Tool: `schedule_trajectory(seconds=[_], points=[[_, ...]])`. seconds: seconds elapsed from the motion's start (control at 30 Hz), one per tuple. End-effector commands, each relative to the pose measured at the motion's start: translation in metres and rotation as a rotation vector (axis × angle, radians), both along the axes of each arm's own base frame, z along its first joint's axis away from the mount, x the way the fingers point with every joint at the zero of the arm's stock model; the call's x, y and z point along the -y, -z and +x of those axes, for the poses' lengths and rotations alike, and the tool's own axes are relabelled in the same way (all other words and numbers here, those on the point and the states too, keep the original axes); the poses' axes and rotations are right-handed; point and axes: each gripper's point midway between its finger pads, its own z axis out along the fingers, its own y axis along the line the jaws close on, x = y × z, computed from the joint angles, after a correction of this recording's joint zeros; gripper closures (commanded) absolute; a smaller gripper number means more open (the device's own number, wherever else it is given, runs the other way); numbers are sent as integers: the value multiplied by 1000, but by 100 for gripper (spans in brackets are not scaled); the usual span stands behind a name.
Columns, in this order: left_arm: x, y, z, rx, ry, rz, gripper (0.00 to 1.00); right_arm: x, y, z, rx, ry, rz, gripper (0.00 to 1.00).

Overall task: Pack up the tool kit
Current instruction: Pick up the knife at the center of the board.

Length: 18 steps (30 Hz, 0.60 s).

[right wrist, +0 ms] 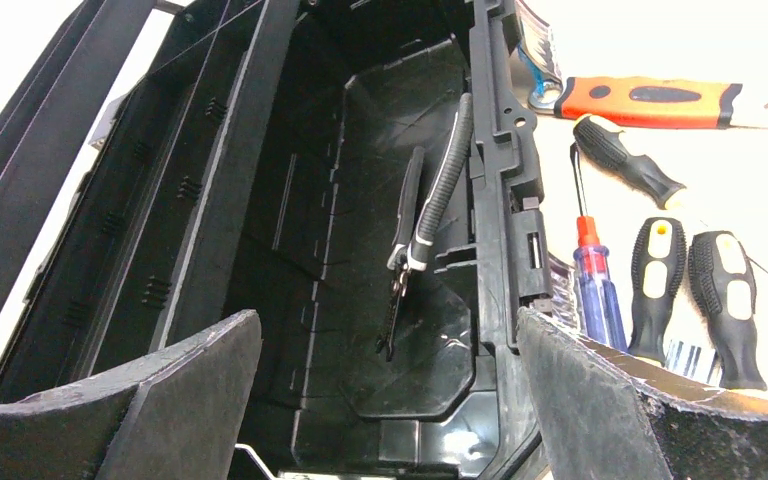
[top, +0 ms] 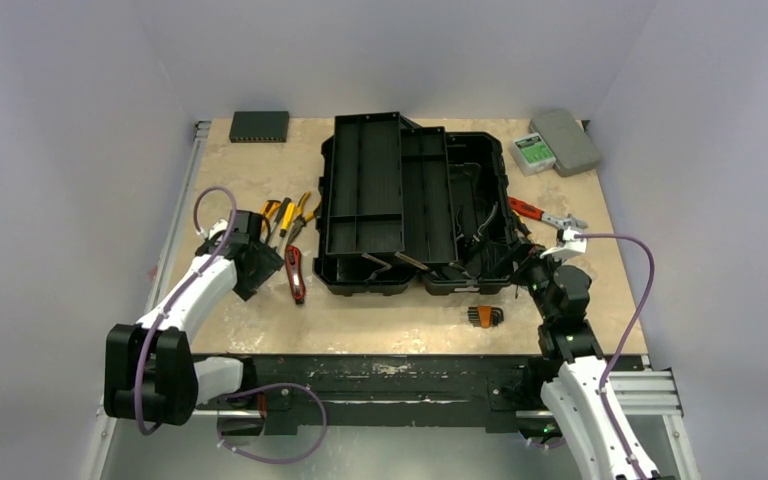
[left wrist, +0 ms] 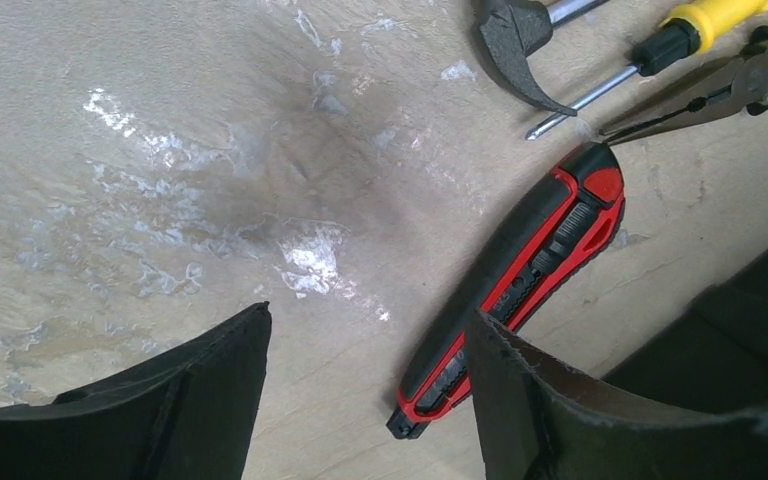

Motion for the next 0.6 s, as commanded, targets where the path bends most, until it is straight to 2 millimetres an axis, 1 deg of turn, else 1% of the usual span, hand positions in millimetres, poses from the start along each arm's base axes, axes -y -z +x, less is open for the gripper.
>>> schedule_trajectory(seconds=[0.0,0.13,0.2,0.3,0.4,0.47,0.57], points=[[0,4,11,4,14,0,34,-1,-14,4,70,-5,9,1],[1,14,14,-57,19,6,39,-1,-11,5,61,-4,10,1],[2,14,17,-76,34,7,41,-1,-10,5,56,-4,9,1],[8,11,23,-54,88,0,40,-1,-9,6,50,-5,8,1],[4,3,22,-21,103,35,35,-2,-8,6,46,-7,10,1],[6,-4,23,30,130,34,30,-3,-8,7,44,-12,11,1],[24,-16,31,148,245,-27,21,-3,-7,7,38,-14,11,1]])
